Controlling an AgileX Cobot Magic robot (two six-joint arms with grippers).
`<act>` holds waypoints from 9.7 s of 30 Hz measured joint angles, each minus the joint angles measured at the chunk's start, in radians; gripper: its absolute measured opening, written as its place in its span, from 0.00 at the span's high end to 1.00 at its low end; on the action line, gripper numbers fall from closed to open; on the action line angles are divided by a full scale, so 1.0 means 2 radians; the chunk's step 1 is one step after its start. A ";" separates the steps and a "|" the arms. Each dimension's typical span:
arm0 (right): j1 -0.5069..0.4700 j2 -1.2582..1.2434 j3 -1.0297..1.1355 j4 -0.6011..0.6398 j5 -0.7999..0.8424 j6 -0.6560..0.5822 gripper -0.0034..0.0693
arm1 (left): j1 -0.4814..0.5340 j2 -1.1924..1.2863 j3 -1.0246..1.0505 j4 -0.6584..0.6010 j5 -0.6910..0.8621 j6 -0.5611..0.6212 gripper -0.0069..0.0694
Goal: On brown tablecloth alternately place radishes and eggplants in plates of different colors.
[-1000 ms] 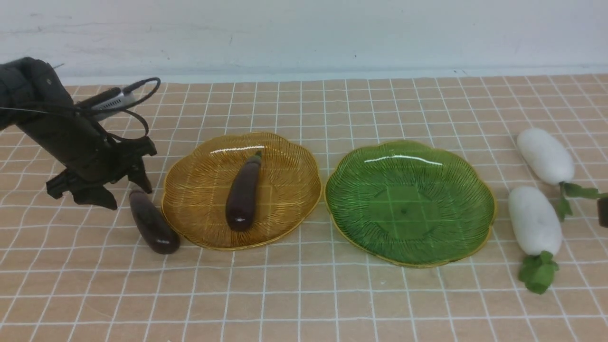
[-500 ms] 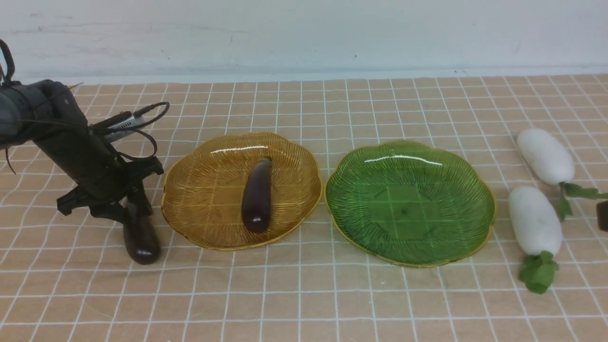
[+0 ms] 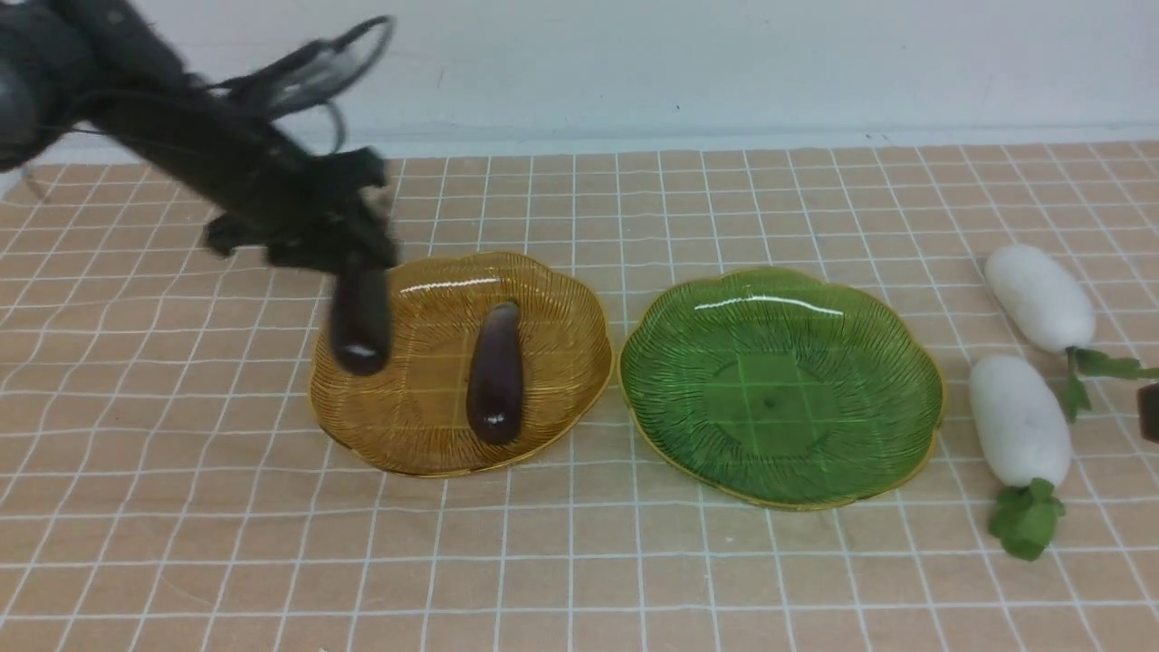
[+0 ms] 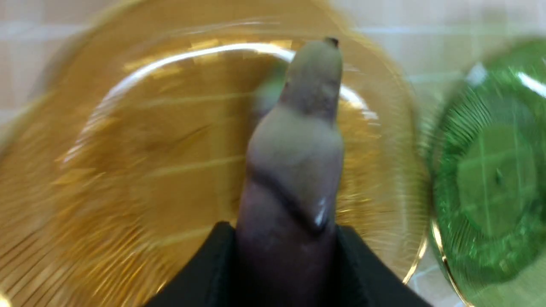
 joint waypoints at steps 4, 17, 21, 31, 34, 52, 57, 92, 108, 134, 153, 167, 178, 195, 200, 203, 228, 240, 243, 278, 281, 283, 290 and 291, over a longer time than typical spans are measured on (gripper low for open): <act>0.000 0.000 0.000 -0.013 -0.003 0.000 0.98 | -0.026 0.014 0.000 0.047 -0.017 0.005 0.58; 0.000 0.031 -0.001 -0.210 -0.048 0.177 0.98 | -0.038 0.028 -0.006 0.156 0.004 -0.078 0.17; 0.000 0.103 -0.018 -0.232 -0.067 0.202 0.93 | -0.038 0.028 -0.041 0.157 0.076 -0.074 0.33; 0.000 0.300 -0.092 -0.230 -0.074 0.194 0.42 | -0.038 -0.075 -0.045 0.157 0.098 -0.038 0.91; 0.000 0.349 -0.124 -0.229 -0.077 0.197 0.23 | -0.038 -0.138 -0.015 0.144 0.100 -0.037 0.91; 0.000 0.586 -0.259 -0.208 -0.065 0.195 0.04 | -0.040 -0.233 0.036 0.137 0.110 -0.037 0.91; 0.000 0.611 -0.261 -0.210 -0.059 0.189 0.12 | -0.040 -0.233 0.036 0.137 0.110 -0.037 0.91; 0.155 0.607 -0.391 -0.092 -0.029 0.143 0.01 | -0.040 -0.233 0.036 0.137 0.110 -0.024 0.91; -0.034 0.647 -0.494 -0.265 -0.025 0.168 0.37 | -0.040 -0.233 0.051 0.136 0.110 -0.024 0.91; -0.041 0.745 -0.503 -0.241 -0.108 0.160 0.24 | -0.040 -0.233 0.085 0.136 0.109 -0.024 0.91; 0.104 0.625 -0.411 -0.147 0.026 0.143 0.26 | -0.040 -0.233 0.085 0.134 0.109 -0.022 0.91; 0.121 0.610 -0.410 -0.196 0.024 0.194 0.03 | -0.040 -0.255 0.086 0.111 0.109 -0.008 0.91; 0.121 0.284 -0.409 -0.181 0.030 0.180 0.62 | -0.040 -0.394 0.086 0.095 0.111 0.002 0.91; 0.121 -0.414 0.212 -0.219 -0.567 0.184 0.97 | -0.040 -0.814 0.414 0.093 -0.014 0.018 0.91; 0.120 -0.442 0.279 -0.215 -0.684 0.180 0.97 | -0.040 -0.920 0.540 0.094 -0.106 0.017 0.91; 0.120 -0.442 0.279 -0.215 -0.692 0.179 0.97 | -0.040 -0.957 0.592 0.094 -0.135 0.017 0.91; 0.120 -0.442 0.283 -0.215 -0.641 0.173 0.97 | -0.040 -0.984 0.641 0.074 -0.172 0.029 0.91; 0.120 -0.442 0.283 -0.216 -0.639 0.172 0.97 | -0.014 -1.032 0.842 0.300 -0.335 -0.099 0.91; 0.120 -0.442 0.283 -0.216 -0.639 0.172 0.97 | 0.003 -1.032 0.896 0.303 -0.346 -0.104 0.91; 0.120 -0.442 0.283 -0.217 -0.637 0.163 0.97 | 0.010 -1.032 0.903 0.292 -0.324 -0.104 0.91; 0.120 -0.442 0.285 -0.217 -0.628 0.153 0.97 | 0.010 -1.032 0.903 0.292 -0.324 -0.104 0.91; 0.119 -0.442 0.290 -0.218 -0.611 0.143 0.97 | 0.010 -1.032 0.903 0.292 -0.324 -0.104 0.91; 0.061 -0.442 0.365 -0.234 -0.513 0.100 0.97 | 0.010 -1.032 0.903 0.292 -0.324 -0.104 0.91; 0.047 -0.442 0.382 -0.236 -0.501 0.098 0.97 | 0.010 -1.032 0.903 0.292 -0.324 -0.104 0.91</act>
